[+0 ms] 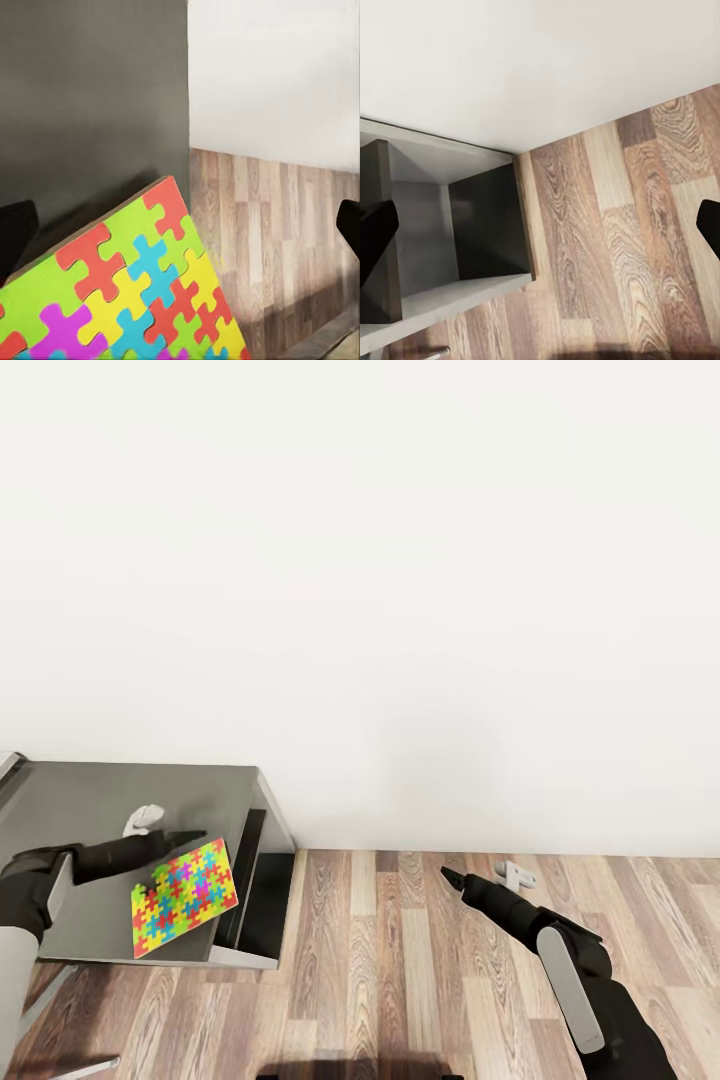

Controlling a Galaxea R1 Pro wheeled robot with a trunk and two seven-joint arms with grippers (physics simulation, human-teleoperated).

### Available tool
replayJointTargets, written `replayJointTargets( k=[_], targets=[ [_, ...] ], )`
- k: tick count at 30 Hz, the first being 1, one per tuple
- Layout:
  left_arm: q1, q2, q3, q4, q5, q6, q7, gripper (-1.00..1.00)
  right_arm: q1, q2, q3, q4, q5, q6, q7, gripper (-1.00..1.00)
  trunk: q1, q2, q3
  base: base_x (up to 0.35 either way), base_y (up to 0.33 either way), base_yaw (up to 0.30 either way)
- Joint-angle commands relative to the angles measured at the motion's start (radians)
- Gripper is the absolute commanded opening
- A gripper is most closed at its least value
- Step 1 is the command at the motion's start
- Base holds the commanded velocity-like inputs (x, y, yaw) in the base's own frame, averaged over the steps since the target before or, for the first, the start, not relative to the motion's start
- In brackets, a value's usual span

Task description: Put all the toys in the child's room - the three board games (two on the bed and one on the table), the two jigsaw puzzles on the table, and the tennis ball on the table - inside the toy box on the table in the child's room.

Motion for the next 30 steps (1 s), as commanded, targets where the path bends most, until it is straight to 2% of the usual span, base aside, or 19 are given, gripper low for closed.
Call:
replayJointTargets(
  k=[1, 4, 7, 14, 21, 28, 30],
  targets=[
    [-0.001, 0.01, 0.006, -0.001, -0.011, 0.009, -0.052, 1.0, -0.001, 0.0, -0.002, -0.001, 0.001, 0.006, 0.005, 1.0, 0.001, -0.002, -0.001, 0.0, 0.0, 0.0],
    [-0.001, 0.034, 0.008, -0.002, -0.011, 0.009, -0.14, 1.0, -0.001, 0.0, -0.002, -0.001, 0.001, 0.006, 0.005, 1.0, 0.001, -0.002, -0.001, 0.0, 0.0, 0.0],
    [-0.001, 0.046, 0.01, -0.002, -0.011, 0.008, -0.185, 1.0, -0.001, 0.0, -0.002, -0.001, 0.001, 0.006, 0.005, 1.0, 0.001, -0.002, -0.001, 0.0, 0.0, 0.0],
    [0.0, 0.058, 0.011, -0.002, -0.011, 0.007, -0.276, 1.0, -0.001, 0.0, -0.002, -0.001, 0.001, 0.006, 0.005, 1.0, 0.001, -0.002, -0.001, 0.0, 0.0, 0.0],
    [0.0, 0.063, 0.018, -0.002, -0.01, 0.006, -0.337, 1.0, -0.001, 0.0, -0.002, -0.001, 0.001, 0.006, 0.005, 1.0, 0.001, -0.002, -0.001, 0.0, 0.0, 0.0],
    [0.001, 0.085, 0.032, -0.001, -0.011, 0.005, -0.442, 1.0, -0.001, 0.001, -0.002, -0.002, 0.0, 0.006, 0.005, 1.0, 0.001, -0.002, -0.001, 0.0, 0.0, 0.0],
    [0.001, 0.089, 0.032, -0.001, -0.011, 0.004, -0.449, 1.0, -0.001, 0.001, -0.002, -0.003, 0.0, 0.006, 0.006, 1.0, 0.001, -0.002, -0.001, 0.0, 0.0, 0.0]
  ],
)
